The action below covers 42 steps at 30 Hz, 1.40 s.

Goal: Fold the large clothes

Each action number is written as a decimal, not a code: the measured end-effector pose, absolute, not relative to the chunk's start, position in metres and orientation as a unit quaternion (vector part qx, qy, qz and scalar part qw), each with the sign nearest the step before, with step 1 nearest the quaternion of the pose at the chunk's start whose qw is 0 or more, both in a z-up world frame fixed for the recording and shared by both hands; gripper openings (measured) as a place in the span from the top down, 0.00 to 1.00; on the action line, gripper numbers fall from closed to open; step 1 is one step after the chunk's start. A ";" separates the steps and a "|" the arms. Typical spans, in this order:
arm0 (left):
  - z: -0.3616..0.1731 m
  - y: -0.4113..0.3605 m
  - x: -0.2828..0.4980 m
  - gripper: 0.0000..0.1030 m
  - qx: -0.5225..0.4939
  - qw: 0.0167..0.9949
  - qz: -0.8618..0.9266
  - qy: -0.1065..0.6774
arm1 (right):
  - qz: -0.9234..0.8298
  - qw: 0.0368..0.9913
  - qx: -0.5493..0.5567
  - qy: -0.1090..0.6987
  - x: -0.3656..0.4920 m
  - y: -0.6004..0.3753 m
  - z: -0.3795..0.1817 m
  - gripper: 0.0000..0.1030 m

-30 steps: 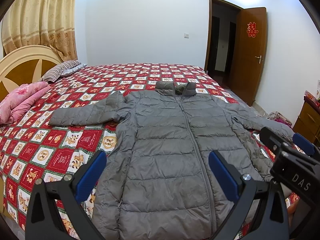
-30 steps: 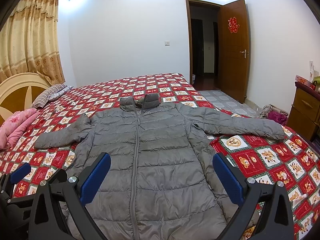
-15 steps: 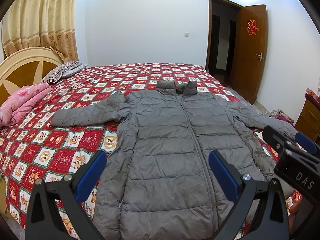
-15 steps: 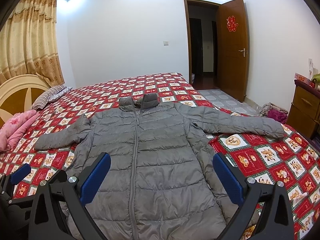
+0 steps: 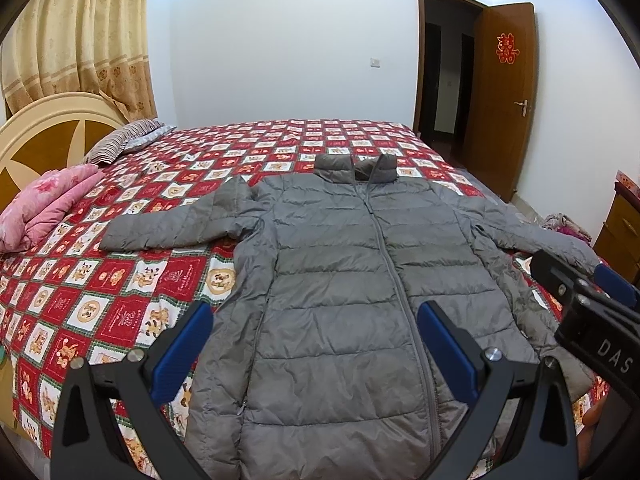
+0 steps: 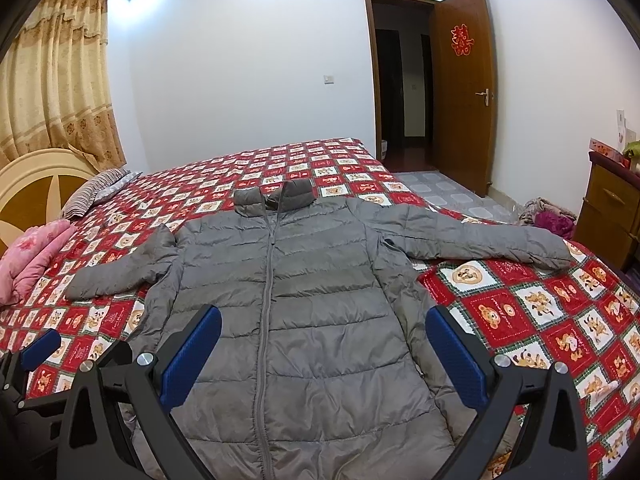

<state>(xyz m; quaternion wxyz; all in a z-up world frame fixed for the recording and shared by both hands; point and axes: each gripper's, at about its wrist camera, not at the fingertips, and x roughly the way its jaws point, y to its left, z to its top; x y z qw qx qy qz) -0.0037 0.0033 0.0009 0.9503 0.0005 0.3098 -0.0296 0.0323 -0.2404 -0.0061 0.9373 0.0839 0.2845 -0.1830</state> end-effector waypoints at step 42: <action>-0.005 -0.019 -0.011 0.00 0.011 0.952 -0.040 0.305 | -0.199 0.934 0.089 0.283 0.022 -0.252 -0.007 0.01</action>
